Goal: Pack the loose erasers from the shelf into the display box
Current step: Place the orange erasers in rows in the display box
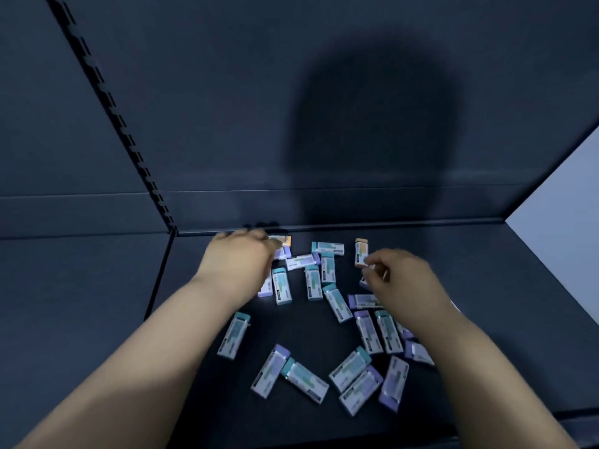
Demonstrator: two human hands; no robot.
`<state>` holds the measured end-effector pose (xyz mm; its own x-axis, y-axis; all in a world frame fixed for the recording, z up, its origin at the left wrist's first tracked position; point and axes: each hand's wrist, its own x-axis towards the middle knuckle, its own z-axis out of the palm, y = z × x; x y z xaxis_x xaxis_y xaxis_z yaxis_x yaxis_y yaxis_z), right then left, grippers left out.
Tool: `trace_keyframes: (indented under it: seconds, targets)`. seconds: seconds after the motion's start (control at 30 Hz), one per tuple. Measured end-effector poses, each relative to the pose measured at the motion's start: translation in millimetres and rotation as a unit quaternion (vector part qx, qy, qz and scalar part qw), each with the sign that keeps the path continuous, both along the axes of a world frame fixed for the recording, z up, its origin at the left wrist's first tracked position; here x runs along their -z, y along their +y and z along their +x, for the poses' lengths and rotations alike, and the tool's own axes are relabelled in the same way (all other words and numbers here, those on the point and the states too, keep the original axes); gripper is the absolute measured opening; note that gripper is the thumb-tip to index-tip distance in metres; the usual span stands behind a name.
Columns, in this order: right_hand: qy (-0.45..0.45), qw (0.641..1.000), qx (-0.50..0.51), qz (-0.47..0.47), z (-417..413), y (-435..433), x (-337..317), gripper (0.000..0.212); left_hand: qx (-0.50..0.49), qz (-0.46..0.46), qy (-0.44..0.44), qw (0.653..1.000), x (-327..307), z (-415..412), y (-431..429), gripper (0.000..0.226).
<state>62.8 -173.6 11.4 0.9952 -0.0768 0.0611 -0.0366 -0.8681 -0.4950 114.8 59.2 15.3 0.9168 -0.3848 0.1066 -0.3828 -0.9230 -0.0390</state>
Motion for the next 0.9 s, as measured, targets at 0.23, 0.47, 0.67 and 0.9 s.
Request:
trace_keyframes:
  seconds: [0.23, 0.47, 0.67, 0.9]
  targets:
    - [0.103, 0.992, 0.024, -0.074, 64.7, -4.6, 15.4, 0.037, -0.032, 0.073, 0.087, 0.993, 4.1, 41.3, -18.5, 0.056]
    - [0.164, 0.982, 0.02, -0.086, 83.1, -3.5, 25.0, 0.06, -0.059, 0.074, 0.111, 0.989, 9.9, 51.3, -21.3, 0.053]
    - [0.08, 0.997, 0.009, -0.003, 76.8, 0.5, 15.7, 0.042, -0.093, -0.12, 0.097, 0.984, 6.8, 43.2, -23.3, 0.036]
    - [0.084, 0.984, -0.154, 0.038, 28.7, 19.7, -11.4, 0.025, -0.119, -0.384, 0.158, 0.902, -16.9, -18.6, -28.8, 0.04]
